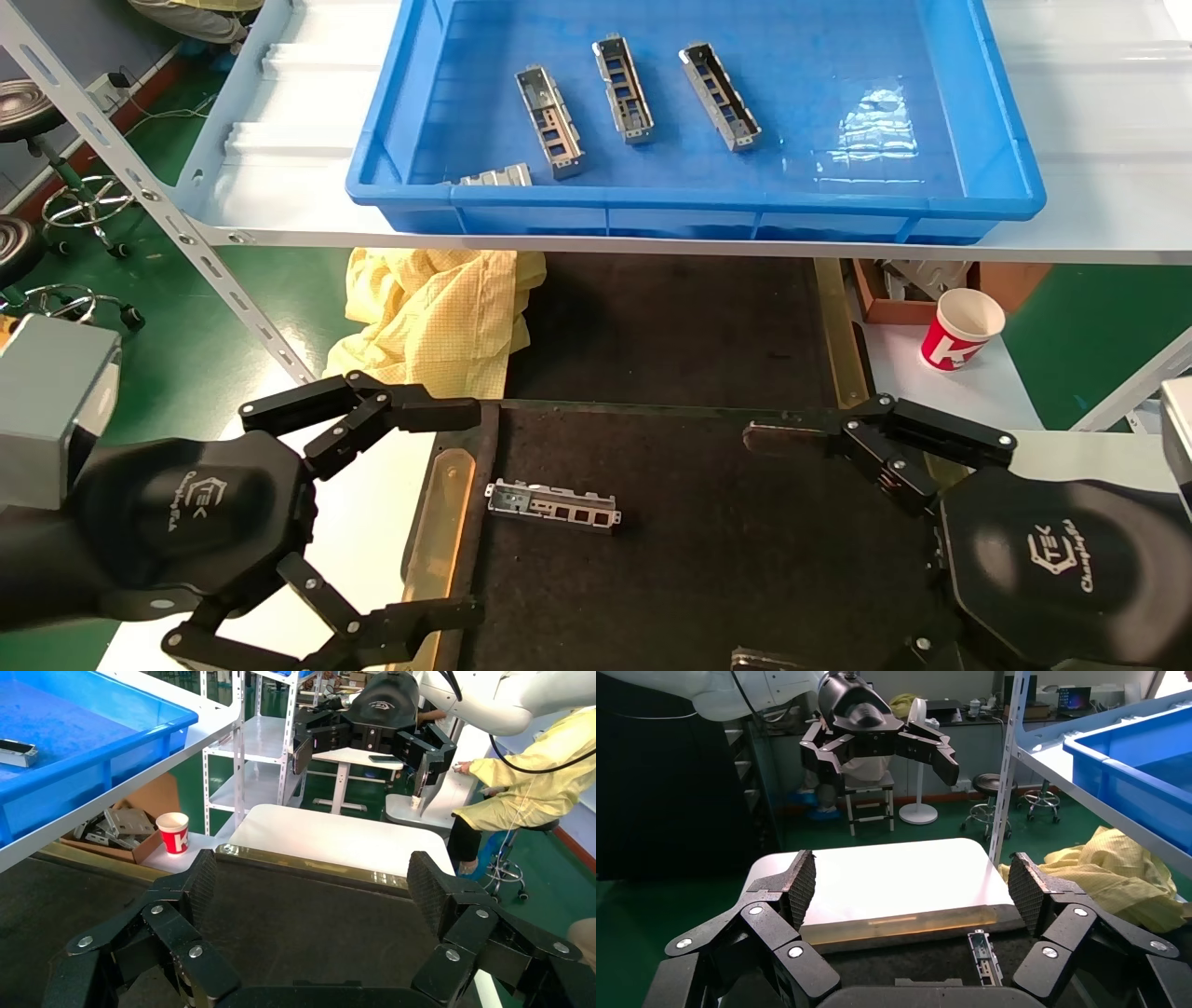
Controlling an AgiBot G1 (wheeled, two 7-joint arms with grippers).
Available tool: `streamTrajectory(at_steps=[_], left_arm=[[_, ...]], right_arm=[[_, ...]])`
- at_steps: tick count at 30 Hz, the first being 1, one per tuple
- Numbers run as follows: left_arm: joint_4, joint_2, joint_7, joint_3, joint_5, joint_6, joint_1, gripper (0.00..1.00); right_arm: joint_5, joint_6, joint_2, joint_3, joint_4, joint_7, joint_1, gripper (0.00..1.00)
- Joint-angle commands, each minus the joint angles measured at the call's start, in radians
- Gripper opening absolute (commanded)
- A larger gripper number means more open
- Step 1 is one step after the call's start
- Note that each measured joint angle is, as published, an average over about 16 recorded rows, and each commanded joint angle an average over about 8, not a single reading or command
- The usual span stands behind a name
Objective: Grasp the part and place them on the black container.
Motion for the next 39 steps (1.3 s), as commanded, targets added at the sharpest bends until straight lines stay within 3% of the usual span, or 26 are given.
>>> streamTrajectory(at_steps=[1,39], left_arm=[[0.000,0.000,0.000,0.000,0.000,0.000,0.000,1.00],[0.000,0.000,0.000,0.000,0.000,0.000,0.000,1.00]], right_arm=[[0.002,-0.003,0.008,0.009,0.011,0.004,-0.006,1.00],[-0.004,0.006,-0.014,-0.017,-0.020,-0.006,0.011,1.00]])
